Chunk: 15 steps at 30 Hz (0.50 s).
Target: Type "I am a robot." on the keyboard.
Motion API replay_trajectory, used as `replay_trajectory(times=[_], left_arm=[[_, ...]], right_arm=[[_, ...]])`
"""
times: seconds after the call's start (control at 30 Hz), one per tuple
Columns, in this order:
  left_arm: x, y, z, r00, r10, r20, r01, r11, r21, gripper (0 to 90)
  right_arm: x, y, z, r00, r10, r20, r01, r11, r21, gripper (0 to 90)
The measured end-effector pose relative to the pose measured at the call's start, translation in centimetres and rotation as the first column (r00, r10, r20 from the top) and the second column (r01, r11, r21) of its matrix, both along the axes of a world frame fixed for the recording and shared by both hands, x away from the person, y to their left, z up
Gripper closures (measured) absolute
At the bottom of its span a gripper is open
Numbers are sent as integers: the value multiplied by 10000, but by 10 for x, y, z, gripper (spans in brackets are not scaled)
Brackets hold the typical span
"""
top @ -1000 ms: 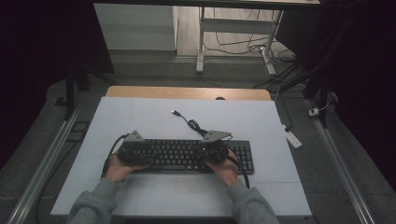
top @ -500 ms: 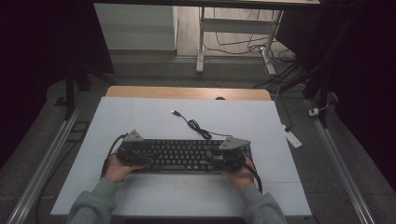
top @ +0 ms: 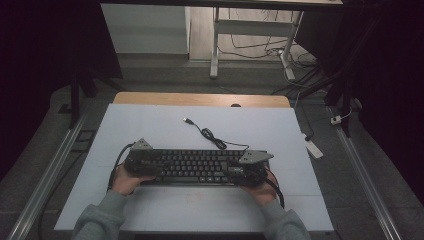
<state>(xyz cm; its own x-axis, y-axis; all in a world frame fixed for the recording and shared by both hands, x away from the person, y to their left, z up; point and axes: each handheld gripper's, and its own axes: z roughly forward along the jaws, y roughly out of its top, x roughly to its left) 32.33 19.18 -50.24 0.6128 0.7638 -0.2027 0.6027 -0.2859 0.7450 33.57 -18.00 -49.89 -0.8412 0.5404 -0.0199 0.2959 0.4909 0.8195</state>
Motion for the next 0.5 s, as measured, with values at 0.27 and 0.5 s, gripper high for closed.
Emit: replay_trajectory(times=[0.27, 0.5], left_arm=[[-2, -3, 2, 9994, -311, 126, 313, 9994, -143, 487], [-5, -11, 2, 9974, -692, 211, 695, 9975, -142, 695]], right_arm=[[1, 0, 0, 10000, -27, 11, 27, 10000, -12, 524], [1, -1, 0, 10000, -62, -25, 61, 10000, -39, 524]])
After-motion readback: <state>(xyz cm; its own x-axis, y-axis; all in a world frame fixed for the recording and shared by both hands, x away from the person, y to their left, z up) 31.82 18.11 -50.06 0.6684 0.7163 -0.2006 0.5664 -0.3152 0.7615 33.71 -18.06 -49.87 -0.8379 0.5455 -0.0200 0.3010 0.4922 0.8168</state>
